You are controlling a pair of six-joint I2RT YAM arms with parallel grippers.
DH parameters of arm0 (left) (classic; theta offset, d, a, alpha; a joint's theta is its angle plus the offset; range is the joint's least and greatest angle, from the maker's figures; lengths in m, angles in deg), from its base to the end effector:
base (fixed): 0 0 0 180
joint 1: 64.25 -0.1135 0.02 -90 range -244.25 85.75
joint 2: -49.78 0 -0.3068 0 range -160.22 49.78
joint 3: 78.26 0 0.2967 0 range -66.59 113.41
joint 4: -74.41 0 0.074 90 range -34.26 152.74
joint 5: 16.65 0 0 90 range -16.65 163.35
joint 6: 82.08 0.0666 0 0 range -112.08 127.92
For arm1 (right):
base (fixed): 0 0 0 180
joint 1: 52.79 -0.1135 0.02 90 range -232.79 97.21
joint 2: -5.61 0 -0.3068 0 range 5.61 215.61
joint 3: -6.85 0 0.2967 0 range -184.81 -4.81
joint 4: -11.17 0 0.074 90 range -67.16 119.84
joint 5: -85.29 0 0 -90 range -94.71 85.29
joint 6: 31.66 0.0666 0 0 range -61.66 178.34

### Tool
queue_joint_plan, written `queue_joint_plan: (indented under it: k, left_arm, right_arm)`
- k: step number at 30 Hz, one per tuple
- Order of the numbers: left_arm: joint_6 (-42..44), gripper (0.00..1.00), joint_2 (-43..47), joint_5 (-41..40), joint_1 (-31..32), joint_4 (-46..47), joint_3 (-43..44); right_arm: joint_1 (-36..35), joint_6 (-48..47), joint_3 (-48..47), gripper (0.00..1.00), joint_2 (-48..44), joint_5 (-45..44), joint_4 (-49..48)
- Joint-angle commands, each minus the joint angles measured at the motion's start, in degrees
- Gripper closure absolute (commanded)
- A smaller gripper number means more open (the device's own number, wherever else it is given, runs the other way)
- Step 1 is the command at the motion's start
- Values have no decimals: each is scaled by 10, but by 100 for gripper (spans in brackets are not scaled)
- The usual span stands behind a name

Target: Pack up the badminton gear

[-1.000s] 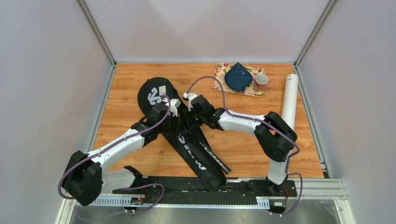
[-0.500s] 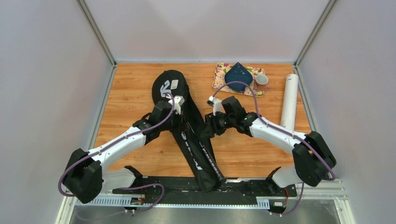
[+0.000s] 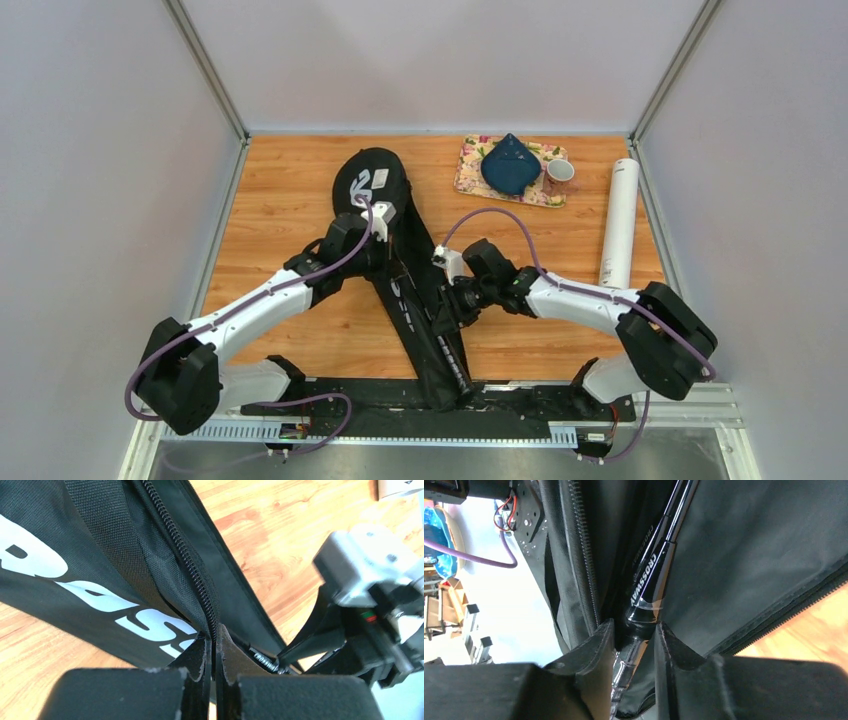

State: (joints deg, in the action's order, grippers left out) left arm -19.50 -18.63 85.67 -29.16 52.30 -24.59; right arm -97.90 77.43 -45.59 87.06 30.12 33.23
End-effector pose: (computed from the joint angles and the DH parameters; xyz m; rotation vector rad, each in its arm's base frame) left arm 0.2417 -0.1871 0.2399 0.2808 2.3116 -0.8180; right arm 0.1952 0.2498 0.1729 -0.8761 2.4966 1.1927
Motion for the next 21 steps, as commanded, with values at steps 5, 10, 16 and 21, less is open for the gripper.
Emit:
queue_joint_plan:
  k: [5, 10, 16, 21]
  left_arm:
    - [-54, 100, -2, 53, -1, 100, 13]
    - [-68, 100, -3, 67, -1, 110, 4]
    - [-23, 100, 16, 35, -1, 66, 18]
    - [-6, 100, 20, 30, -2, 47, 27]
  right_arm:
    - [-42, 106, -21, 100, 35, -147, -137]
    - [-52, 97, -35, 77, 43, -179, -118]
    - [2, 43, -46, 48, -53, -123, -1]
    - [52, 64, -47, 42, -137, -98, 9]
